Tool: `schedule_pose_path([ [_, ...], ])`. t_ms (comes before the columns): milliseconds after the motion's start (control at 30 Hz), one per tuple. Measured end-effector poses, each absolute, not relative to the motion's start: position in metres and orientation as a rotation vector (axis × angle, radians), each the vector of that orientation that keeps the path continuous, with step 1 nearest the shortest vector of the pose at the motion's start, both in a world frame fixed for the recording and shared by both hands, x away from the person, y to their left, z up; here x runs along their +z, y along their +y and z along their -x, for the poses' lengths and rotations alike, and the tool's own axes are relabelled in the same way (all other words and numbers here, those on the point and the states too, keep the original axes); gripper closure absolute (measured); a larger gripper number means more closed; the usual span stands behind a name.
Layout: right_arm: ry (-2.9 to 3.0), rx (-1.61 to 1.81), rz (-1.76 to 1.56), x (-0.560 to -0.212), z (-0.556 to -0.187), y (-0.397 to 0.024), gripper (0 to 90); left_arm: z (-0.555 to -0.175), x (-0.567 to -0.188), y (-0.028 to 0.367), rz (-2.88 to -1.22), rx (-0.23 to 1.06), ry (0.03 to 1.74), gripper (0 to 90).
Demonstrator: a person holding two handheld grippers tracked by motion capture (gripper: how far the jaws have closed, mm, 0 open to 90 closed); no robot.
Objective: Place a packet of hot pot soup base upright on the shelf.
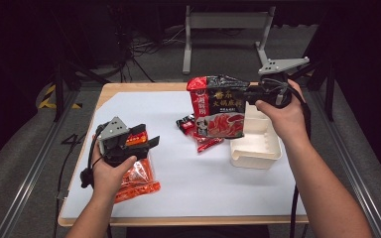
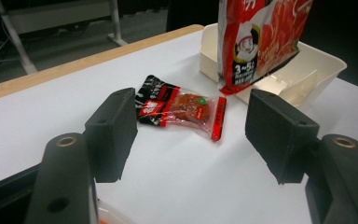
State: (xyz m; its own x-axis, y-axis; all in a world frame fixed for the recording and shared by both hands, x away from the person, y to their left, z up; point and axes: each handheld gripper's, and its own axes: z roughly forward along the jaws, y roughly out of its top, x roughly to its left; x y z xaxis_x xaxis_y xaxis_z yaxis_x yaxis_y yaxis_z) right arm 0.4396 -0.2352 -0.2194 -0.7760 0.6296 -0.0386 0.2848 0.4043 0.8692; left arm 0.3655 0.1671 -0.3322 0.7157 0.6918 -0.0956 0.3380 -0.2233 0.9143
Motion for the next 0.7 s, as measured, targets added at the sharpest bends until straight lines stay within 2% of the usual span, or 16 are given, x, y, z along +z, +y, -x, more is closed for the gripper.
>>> schedule_pose_path([
  [700,2.174,1.286,-0.830,-0.218,-0.472,-0.280,79.4,-0.378,-0.345,0.185,-1.832,0.413,0.886,34.7],
])
